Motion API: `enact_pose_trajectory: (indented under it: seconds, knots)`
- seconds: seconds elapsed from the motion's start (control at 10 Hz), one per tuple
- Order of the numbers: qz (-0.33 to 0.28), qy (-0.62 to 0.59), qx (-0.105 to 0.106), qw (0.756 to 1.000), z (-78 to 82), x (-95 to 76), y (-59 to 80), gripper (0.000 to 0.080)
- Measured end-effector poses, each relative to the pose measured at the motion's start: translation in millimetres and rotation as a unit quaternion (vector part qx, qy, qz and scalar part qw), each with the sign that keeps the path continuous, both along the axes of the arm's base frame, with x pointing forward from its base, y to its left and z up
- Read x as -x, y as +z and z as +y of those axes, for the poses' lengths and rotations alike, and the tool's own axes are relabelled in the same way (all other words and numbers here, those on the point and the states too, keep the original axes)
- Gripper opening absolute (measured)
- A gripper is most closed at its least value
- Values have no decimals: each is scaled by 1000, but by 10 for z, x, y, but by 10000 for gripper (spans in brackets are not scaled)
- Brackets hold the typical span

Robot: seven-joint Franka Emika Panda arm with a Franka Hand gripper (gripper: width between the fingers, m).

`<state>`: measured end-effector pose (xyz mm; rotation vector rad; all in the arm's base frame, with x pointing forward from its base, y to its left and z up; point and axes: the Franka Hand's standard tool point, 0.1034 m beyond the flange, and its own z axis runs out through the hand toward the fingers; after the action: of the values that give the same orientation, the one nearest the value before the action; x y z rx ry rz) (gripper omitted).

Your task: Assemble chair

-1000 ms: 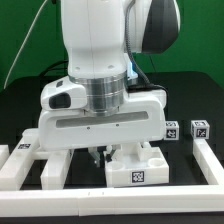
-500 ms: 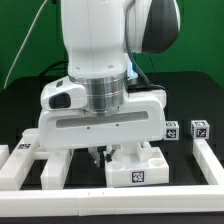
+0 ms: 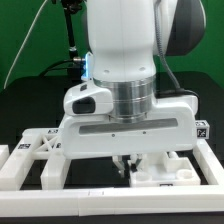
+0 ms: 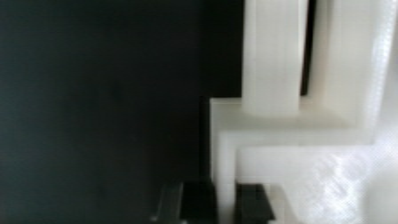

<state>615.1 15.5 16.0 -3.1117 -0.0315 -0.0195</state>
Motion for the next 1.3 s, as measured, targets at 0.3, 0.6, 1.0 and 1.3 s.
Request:
enact_pose_trajectory:
  seconds: [0.3,0.6,1.0,1.3]
  knots:
    - [8,7,-1,1000,224,-70,-2,31]
    - [17,-10,0,1000,234,-71,-12,31]
    - [18,-9,0,1000,234,-65,-17,346]
    - [18,-9,0,1000,234,-65,-17,611]
